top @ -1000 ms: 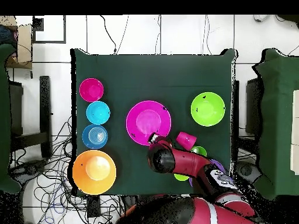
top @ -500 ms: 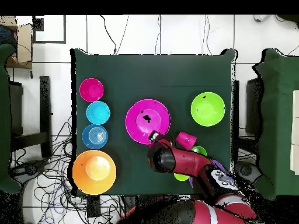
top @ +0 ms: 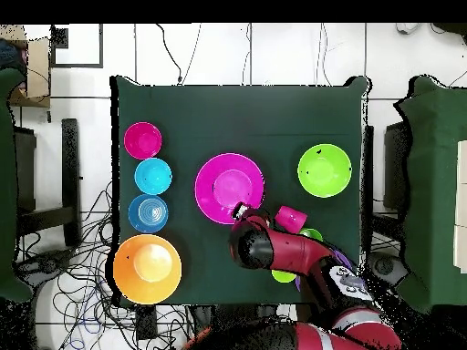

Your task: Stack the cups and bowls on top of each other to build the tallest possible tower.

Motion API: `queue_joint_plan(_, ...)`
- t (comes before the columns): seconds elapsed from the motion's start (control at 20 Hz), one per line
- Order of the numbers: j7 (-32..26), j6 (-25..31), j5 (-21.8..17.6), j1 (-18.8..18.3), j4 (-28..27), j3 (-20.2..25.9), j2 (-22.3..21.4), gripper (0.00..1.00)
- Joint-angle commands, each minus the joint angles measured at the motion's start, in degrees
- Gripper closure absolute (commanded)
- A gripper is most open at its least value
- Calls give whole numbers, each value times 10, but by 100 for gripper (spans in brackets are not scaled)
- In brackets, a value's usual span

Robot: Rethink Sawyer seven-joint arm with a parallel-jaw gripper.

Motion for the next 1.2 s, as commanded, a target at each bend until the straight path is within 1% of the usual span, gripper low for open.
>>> queue_joint_plan(0.05,28,122,11,24,16,13,-46,100)
queue_joint_plan(0.2,23,158,13,22,18,17,-63,100)
queue_joint_plan(0.65,13,215,7,5,15,30,-89,100)
queue_joint_plan(0.75,11,220,4,1,16,32,-92,100)
queue_joint_plan(1.0,13,229,-2,3,19,29,-100,100)
queue_joint_plan(1.2,15,220,-4,0,21,31,-98,100)
